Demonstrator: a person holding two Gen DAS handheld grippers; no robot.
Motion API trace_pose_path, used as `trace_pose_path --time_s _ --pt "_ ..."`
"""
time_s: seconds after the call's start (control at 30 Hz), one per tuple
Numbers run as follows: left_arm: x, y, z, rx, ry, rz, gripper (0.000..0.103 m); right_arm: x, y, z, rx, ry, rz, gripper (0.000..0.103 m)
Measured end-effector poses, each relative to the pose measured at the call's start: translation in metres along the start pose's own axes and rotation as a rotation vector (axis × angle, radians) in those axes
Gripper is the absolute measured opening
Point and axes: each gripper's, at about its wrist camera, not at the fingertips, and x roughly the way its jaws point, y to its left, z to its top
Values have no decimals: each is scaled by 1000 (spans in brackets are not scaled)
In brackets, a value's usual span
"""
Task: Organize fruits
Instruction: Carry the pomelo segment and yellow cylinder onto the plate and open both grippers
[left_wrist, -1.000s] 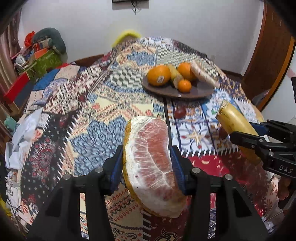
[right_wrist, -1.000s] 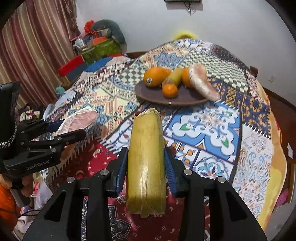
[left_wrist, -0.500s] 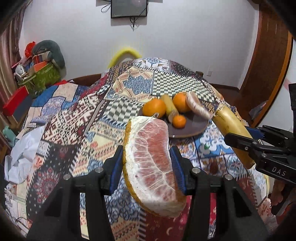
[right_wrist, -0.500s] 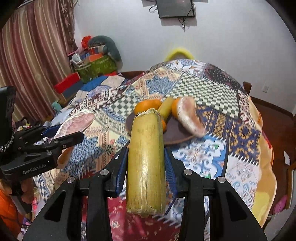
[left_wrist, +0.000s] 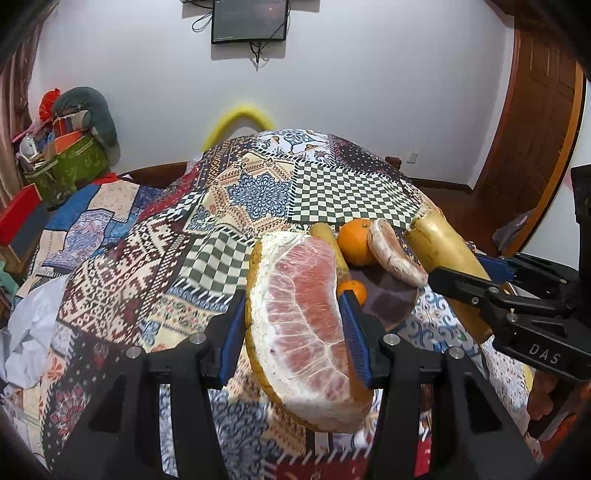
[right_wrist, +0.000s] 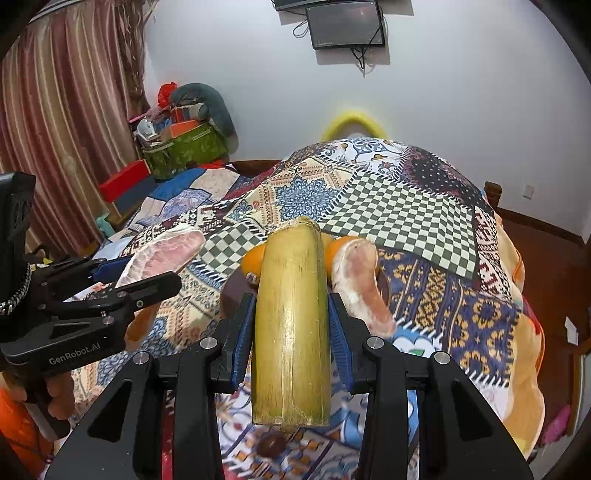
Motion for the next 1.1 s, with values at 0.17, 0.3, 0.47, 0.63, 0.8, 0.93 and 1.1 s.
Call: trace_pose_path --time_s 0.17,0.3,0.47,0.63,0.8,0.93,1.1 --pt "20 -1 11 0 3 -11 49 15 -6 7 -8 0 -3 35" --pt "36 -2 19 6 8 -18 49 25 -9 11 -16 2 -3 35" --pt "58 -3 24 7 31 -33 50 35 -11 16 -35 9 -2 35" --pt "76 -5 25 4 53 -39 49 39 -15 17 -30 10 6 35" --pt "84 -7 24 12 63 -40 50 46 -18 14 -27 26 10 35" --pt "89 -8 22 18 91 -48 50 49 -20 14 -21 37 21 35" --pt "100 -5 18 -6 145 -77 50 52 -19 14 -28 46 18 35"
